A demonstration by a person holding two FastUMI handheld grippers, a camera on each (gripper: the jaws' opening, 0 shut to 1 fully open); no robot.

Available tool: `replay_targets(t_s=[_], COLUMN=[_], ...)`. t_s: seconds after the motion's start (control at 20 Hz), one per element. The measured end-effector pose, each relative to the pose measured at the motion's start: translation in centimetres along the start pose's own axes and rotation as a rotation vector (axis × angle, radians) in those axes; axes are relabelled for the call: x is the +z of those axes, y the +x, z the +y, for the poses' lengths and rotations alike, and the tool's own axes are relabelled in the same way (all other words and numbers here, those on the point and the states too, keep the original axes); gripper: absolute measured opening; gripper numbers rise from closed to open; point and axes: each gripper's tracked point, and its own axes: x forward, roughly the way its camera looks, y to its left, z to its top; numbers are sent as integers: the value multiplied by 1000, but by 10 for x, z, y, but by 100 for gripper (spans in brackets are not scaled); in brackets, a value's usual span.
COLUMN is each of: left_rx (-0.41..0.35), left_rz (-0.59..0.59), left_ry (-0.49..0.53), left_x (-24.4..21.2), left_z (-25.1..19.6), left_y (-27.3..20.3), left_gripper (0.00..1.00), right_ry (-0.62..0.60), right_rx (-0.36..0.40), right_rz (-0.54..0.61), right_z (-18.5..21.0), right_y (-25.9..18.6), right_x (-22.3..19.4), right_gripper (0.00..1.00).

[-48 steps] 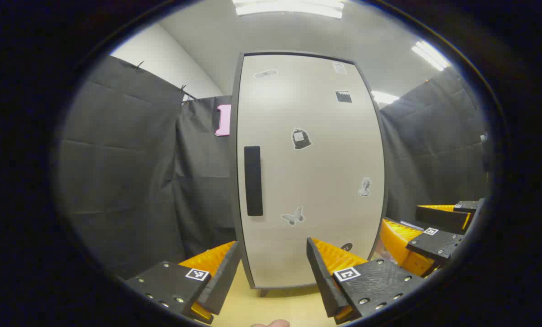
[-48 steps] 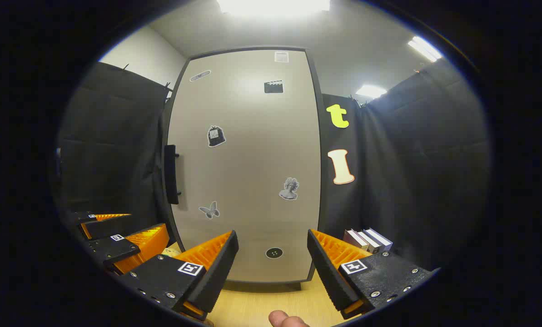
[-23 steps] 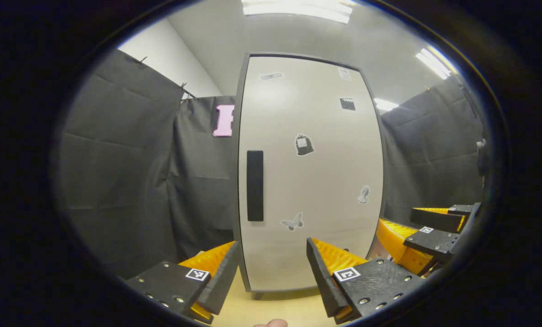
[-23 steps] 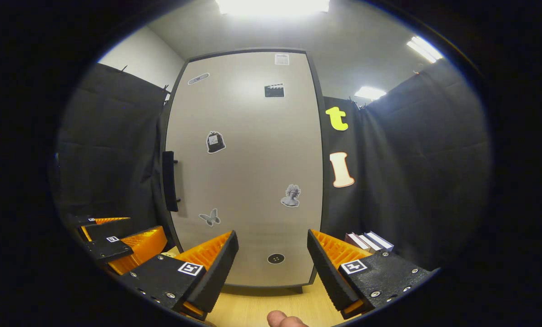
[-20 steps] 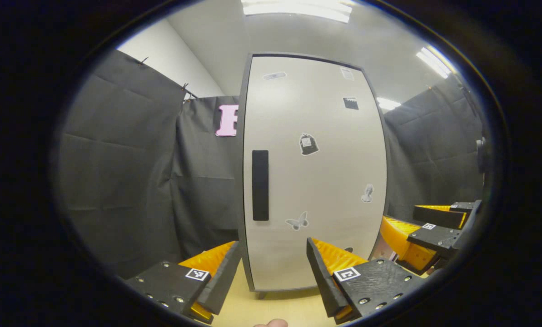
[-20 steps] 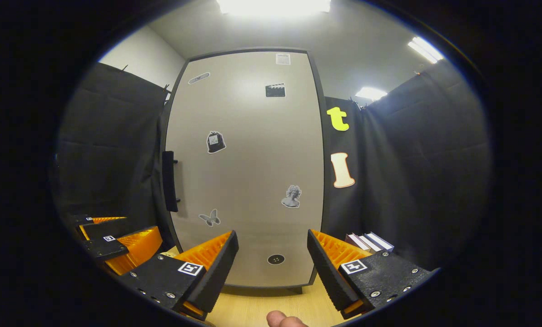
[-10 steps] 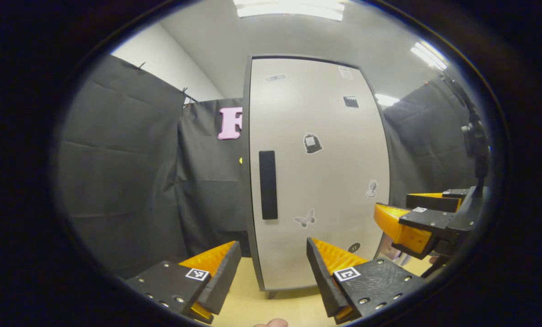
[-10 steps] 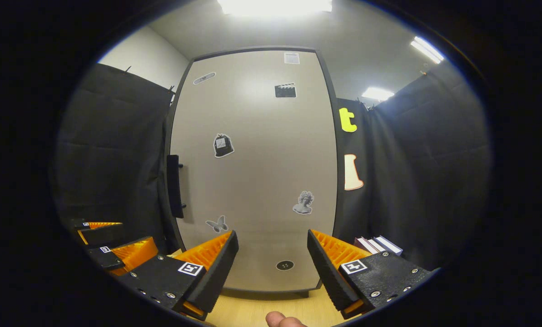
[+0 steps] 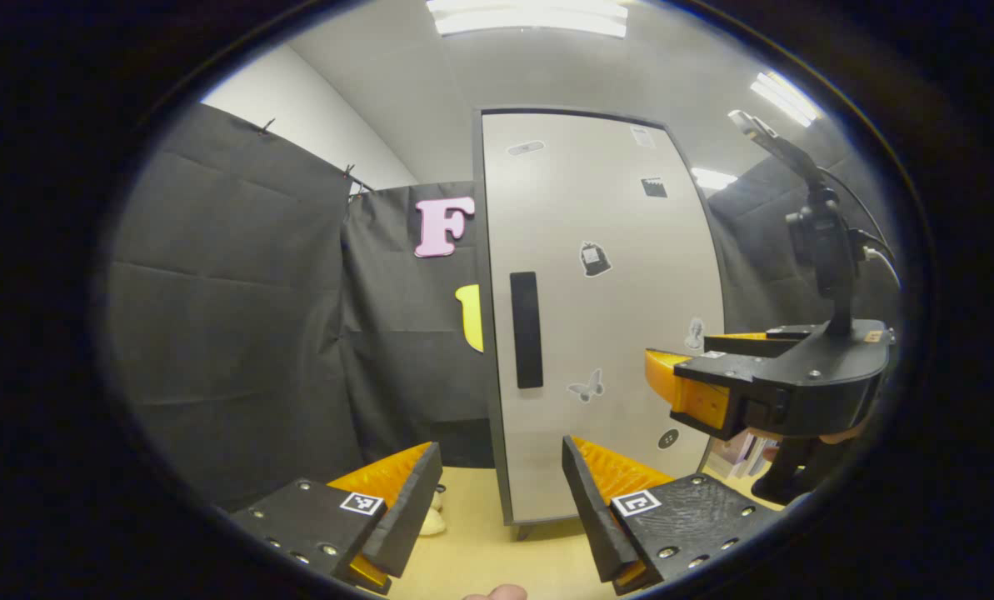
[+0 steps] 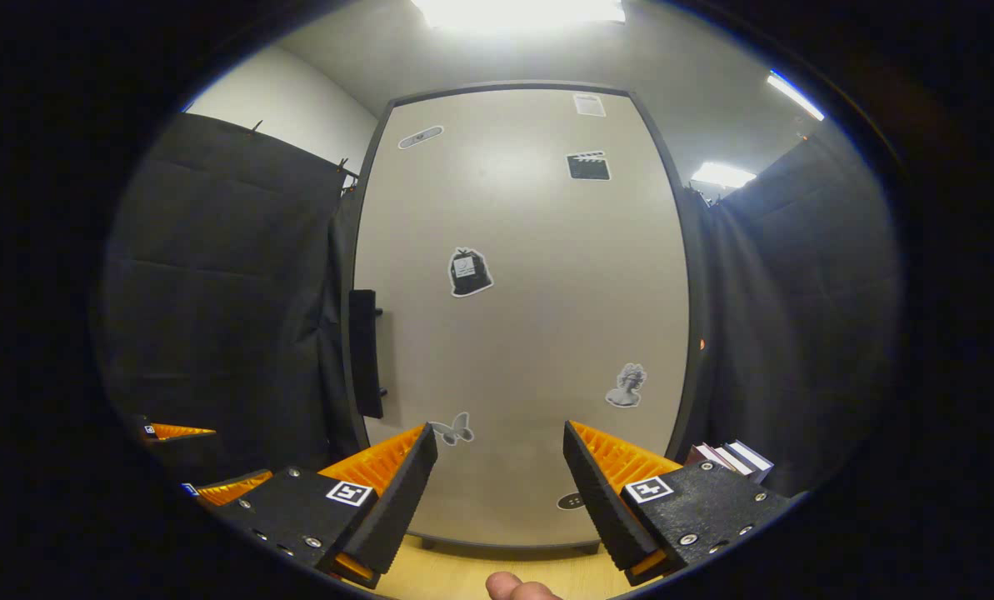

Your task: Open the cabinet door with the right hand, grasp the bottle in the cabinet with the left hand and place it on the coaster, then close the cabinet door with the right hand.

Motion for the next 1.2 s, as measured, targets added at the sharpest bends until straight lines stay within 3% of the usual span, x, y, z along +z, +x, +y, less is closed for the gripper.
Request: replay_targets(t_s=[0.45, 0.75, 0.95, 1.1, 1.2], left_rx=[86, 98, 100, 97, 100], left_rz=[63, 124, 107, 108, 117], left_ry=[72, 17, -18, 5, 7], left_x=[-32, -57, -56, -58, -63], left_z=[58, 81, 85, 86, 86], left_y=[-33, -42, -45, -49, -50], left_gripper=[84, 82, 85, 85, 85], right_ry=[19, -12, -7, -78, -71], right_rx=[146, 142, 155, 161, 175], right_rz=[-7, 0, 19, 21, 34], right_z=[89, 108, 115, 122, 122], right_y=[49, 87, 104, 105, 105], right_x=[4, 4, 2, -3, -4], right_gripper=[94, 94, 72, 36, 32])
